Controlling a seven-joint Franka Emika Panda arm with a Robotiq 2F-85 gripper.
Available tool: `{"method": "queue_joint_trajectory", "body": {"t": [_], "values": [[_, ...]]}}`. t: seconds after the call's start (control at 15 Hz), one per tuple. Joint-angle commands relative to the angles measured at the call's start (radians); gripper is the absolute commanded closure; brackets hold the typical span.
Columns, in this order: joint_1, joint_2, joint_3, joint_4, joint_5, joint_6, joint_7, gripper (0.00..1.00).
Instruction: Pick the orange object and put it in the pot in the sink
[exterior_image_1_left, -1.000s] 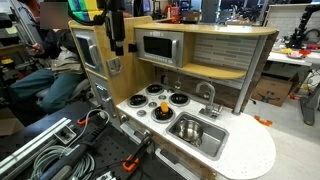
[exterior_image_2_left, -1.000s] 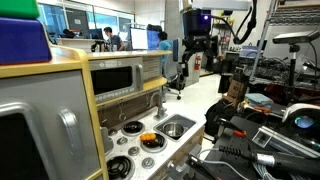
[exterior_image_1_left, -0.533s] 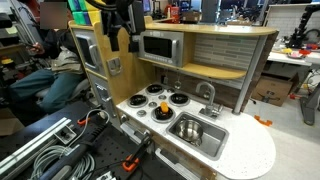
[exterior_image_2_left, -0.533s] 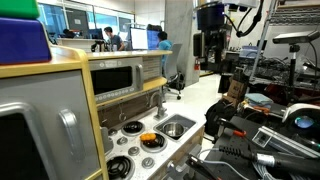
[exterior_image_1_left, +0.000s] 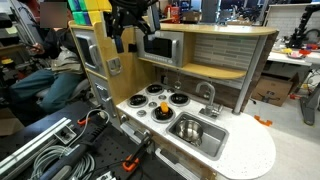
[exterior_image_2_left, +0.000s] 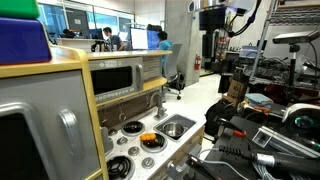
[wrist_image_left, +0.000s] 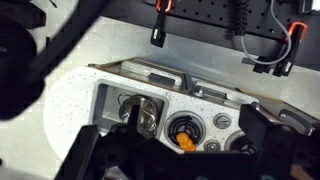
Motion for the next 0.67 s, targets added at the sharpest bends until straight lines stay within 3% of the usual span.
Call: {"method": "queue_joint_trajectory", "body": {"t": [0.0,0.13,0.4,0.6], "values": [[0.018,0.0,-0.016,0.001,-0.005,-0.002,0.001,0.0],[0.02,0.04,-0.01,-0.012,-0.008,0.111,0.034,0.0],[0.021,0.184,-0.007,-0.015,-0.002,0.456,0.087,0.0],[0.014,0.371,-0.007,0.009,-0.025,0.702,0.121,0.0]]}}
